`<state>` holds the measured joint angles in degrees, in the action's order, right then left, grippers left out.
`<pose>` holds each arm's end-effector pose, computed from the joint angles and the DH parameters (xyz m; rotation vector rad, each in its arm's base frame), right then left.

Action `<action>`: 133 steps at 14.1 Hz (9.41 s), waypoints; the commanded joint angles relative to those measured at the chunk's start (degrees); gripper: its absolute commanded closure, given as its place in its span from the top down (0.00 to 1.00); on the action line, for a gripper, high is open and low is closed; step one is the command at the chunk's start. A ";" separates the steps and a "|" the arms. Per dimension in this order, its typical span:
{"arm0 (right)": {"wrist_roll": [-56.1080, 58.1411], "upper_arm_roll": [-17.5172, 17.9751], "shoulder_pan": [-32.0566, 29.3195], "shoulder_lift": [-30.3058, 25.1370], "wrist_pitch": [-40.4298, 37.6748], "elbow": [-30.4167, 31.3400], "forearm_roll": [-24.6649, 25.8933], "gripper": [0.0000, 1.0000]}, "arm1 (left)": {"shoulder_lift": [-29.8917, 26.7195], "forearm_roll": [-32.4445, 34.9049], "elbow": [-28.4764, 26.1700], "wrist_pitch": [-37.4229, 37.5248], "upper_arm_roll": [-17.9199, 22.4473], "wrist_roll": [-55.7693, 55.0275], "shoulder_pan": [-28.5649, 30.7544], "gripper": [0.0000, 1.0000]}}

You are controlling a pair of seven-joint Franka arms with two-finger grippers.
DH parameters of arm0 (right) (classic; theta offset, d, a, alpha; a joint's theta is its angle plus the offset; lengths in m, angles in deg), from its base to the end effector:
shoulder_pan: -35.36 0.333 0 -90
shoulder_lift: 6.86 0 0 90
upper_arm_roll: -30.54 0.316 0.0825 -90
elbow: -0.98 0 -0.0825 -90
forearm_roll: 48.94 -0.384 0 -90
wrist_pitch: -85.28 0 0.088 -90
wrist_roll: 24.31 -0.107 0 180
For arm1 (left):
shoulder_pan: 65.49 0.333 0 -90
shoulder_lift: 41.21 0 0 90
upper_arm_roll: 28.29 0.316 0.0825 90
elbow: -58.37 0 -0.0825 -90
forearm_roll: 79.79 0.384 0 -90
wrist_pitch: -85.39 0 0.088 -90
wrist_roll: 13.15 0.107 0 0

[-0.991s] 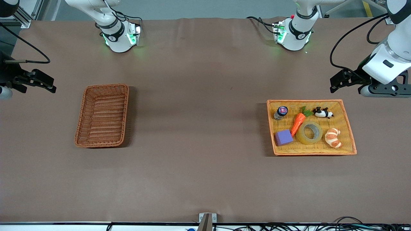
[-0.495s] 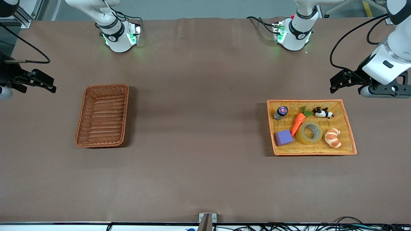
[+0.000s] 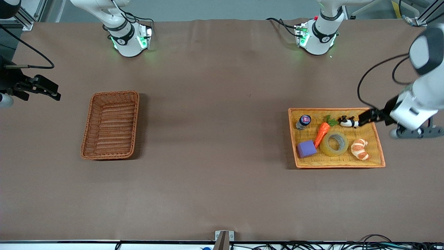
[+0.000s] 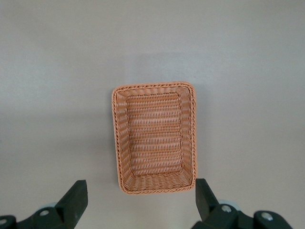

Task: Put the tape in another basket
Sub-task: 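Reach the left gripper down to the yellow tape roll in the tray, then grasp the tape roll with the left gripper and lift it out, then carry the tape toward the table middle and set it down, then lower the right gripper to the tape while the left gripper withdraws, then close the right gripper on the tape roll's rim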

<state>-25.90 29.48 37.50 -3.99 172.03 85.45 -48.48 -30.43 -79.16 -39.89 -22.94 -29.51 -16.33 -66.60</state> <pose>0.5648 0.0100 0.6368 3.1323 -0.0146 -0.0158 0.6163 -0.0235 0.4727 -3.1345 -0.0183 0.0188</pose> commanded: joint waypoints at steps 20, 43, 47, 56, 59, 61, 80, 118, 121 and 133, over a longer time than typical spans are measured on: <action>0.36 0.00 -0.02 -0.76 -0.08 0.17 0.24 1.00 | 20.60 2.72 -8.88 -19.55 2.01 0.36 -0.13 0.73; 0.27 -0.08 -0.20 -0.76 -0.08 0.17 0.24 1.00 | 15.39 6.58 2.18 -8.74 -36.12 -38.03 -2.75 0.11; 0.27 -0.09 -0.20 -0.68 0.27 0.17 0.24 1.00 | 27.60 6.76 13.94 -8.74 -37.02 -38.83 -12.58 0.11; 0.62 0.00 -0.20 0.46 0.18 0.17 0.32 1.00 | 43.97 13.79 31.02 -17.52 -23.93 -40.69 -30.70 0.14; 0.62 0.00 -0.11 0.47 0.27 0.17 0.32 1.00 | 45.29 13.70 32.26 -19.80 -20.93 -40.42 -33.52 0.17; 0.62 0.00 0.06 0.47 0.27 0.17 0.32 1.00 | 45.38 12.92 31.73 -20.78 -21.01 -40.86 -33.35 0.24; -13.68 13.43 2.61 7.14 11.06 7.09 0.50 1.00 | 19.56 6.32 28.74 13.22 -20.05 -18.99 -17.28 1.00; -44.91 25.84 10.00 35.97 54.85 21.18 35.13 1.00 | -10.78 -3.52 2.20 8.57 -2.29 -4.65 -3.56 1.00; -44.91 25.84 9.99 36.06 54.85 21.09 35.39 0.84 | -10.61 -3.26 2.20 8.57 -6.23 -4.47 -0.14 1.00; -46.66 26.10 8.86 35.10 52.58 19.86 36.63 0.00 | -10.34 -2.82 5.01 8.57 -5.46 -4.56 -1.09 1.00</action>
<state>-71.11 54.74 47.46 31.41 226.07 106.24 -12.91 -41.58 -81.86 -37.13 -14.59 -35.41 -21.24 -67.75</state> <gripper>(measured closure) 0.780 0.000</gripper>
